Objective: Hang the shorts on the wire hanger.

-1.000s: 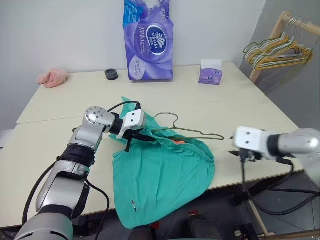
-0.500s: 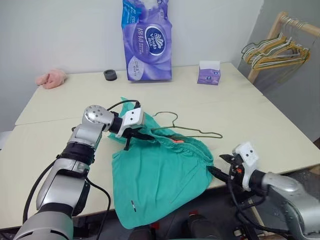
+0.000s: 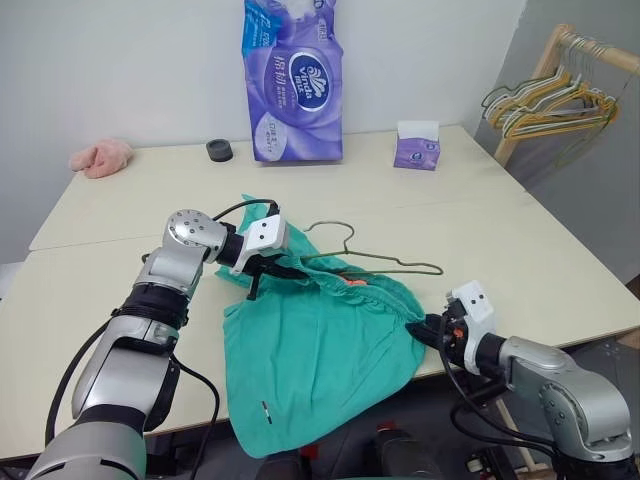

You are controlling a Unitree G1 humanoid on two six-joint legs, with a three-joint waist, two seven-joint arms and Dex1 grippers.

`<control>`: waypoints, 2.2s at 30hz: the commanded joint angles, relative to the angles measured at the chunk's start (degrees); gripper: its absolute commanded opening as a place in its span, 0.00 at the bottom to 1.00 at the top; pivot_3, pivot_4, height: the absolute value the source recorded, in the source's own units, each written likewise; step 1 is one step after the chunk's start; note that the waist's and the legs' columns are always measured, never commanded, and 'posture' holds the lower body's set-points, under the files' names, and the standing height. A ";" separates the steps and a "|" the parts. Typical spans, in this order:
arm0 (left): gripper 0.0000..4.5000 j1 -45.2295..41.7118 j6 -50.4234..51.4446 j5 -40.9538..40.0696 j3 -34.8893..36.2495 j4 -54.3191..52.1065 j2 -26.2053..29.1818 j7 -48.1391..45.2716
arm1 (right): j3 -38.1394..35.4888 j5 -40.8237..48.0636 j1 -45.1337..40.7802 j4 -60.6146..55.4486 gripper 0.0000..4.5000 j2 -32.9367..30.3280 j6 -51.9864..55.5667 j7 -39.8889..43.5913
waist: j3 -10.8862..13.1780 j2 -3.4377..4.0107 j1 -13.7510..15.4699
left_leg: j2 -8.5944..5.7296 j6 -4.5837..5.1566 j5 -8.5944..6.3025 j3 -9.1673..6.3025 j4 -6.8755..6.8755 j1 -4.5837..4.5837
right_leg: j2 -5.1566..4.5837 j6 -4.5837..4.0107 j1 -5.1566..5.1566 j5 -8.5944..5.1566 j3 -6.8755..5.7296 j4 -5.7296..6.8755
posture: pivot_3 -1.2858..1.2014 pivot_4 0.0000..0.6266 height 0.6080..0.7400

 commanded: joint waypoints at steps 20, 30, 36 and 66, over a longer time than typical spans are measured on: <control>0.00 1.96 9.14 -5.09 -0.86 -11.36 9.16 -6.82 | -7.59 4.74 -1.91 2.14 0.01 -7.21 -0.30 -0.74 | 0.00 0.01 -0.05 | 0.01 0.07 -0.06 0.00 0.06 -0.02 | 0.01 0.02 0.02 -0.01 0.00 -0.01 | 0.45 0.08 1.00; 0.00 0.92 4.65 -0.43 -2.25 -7.14 8.86 -5.92 | -8.34 7.59 -1.57 -1.02 0.01 -9.50 1.12 -1.29 | 0.00 0.01 -0.08 | 0.01 0.09 -0.07 0.01 0.07 -0.02 | 0.01 0.03 0.02 -0.02 0.01 -0.01 | 0.44 0.09 1.00; 0.00 -0.11 1.14 2.56 -2.42 -3.97 8.15 -2.89 | -8.65 9.54 -2.18 -5.61 0.01 -14.52 2.83 -0.13 | 0.01 0.02 -0.09 | 0.01 0.10 -0.08 0.01 0.07 -0.03 | 0.01 0.04 0.02 -0.03 0.02 -0.03 | 0.44 0.09 1.00; 0.00 3.62 1.50 9.76 -6.50 -11.92 4.73 5.88 | 16.89 -3.58 -33.15 -0.68 0.01 -34.66 -11.22 18.27 | 0.07 0.11 -0.59 | 0.04 0.19 -0.24 0.09 0.14 -0.06 | -0.06 0.16 0.00 -0.10 0.08 -0.11 | 0.43 0.10 1.00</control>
